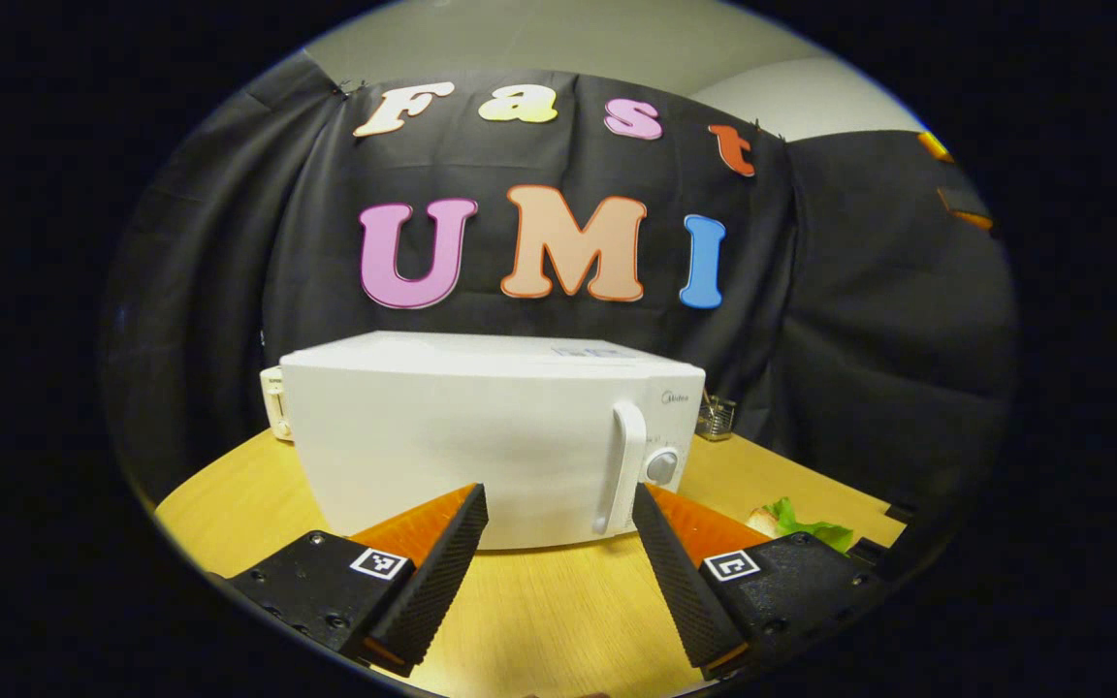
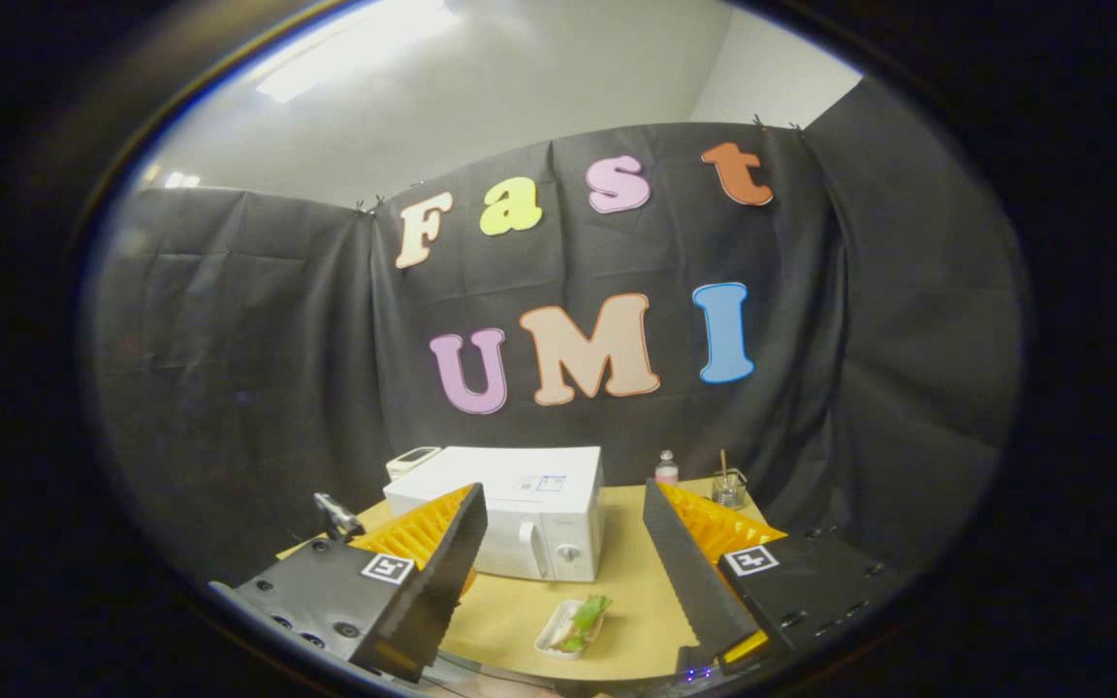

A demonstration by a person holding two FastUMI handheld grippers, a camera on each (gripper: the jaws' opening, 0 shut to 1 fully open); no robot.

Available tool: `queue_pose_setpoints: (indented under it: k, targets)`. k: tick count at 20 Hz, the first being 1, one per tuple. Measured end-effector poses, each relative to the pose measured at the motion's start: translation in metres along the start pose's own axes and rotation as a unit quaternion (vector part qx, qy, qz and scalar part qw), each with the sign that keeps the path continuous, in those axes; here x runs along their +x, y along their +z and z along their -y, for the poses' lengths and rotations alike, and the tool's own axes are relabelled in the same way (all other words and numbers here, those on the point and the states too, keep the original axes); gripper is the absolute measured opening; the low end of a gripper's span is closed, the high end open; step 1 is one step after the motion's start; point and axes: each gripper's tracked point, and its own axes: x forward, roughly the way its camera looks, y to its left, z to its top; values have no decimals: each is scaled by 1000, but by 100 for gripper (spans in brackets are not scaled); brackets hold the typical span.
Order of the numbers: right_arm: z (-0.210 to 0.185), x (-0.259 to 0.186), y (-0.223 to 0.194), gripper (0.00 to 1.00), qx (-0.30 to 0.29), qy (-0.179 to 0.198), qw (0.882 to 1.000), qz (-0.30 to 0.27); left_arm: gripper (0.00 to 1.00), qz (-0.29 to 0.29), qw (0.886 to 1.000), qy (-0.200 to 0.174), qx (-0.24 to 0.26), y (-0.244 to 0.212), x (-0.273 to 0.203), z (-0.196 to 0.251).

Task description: Open the microwave oven with the left hand, put the food in, and close the microwave oven.

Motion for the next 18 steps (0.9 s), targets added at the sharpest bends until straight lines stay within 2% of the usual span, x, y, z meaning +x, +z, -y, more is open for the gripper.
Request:
queue_pose_setpoints:
  k: [3,6,7,8,12,16,17,18]
  targets:
    - [11,0,-10,91,-4,-8,1000,-5,94,-21,1000,0,4,-23,32,11]
    - [18,-2,-14,91,-10,-15,1000,-7,92,-22,1000,-1,0,-27,59,18]
    - [21,-2,-14,99,-9,-16,1000,-6,90,-21,1000,-1,-3,-27,67,20]
    - [23,-3,-13,92,-7,-17,1000,-5,90,-25,1000,-1,-5,-32,74,21]
    - [35,-5,-13,92,6,-25,1000,-1,89,-38,999,-2,-3,-39,93,25]
    - [43,-3,-25,92,-1,-32,999,-14,76,-41,999,-12,-11,-44,105,35]
    - [43,-3,-28,92,-2,-31,999,-16,65,-43,999,-14,-12,-45,108,37]
    - [42,-2,-30,99,-3,-29,999,-20,61,-39,999,-11,-13,-45,110,35]
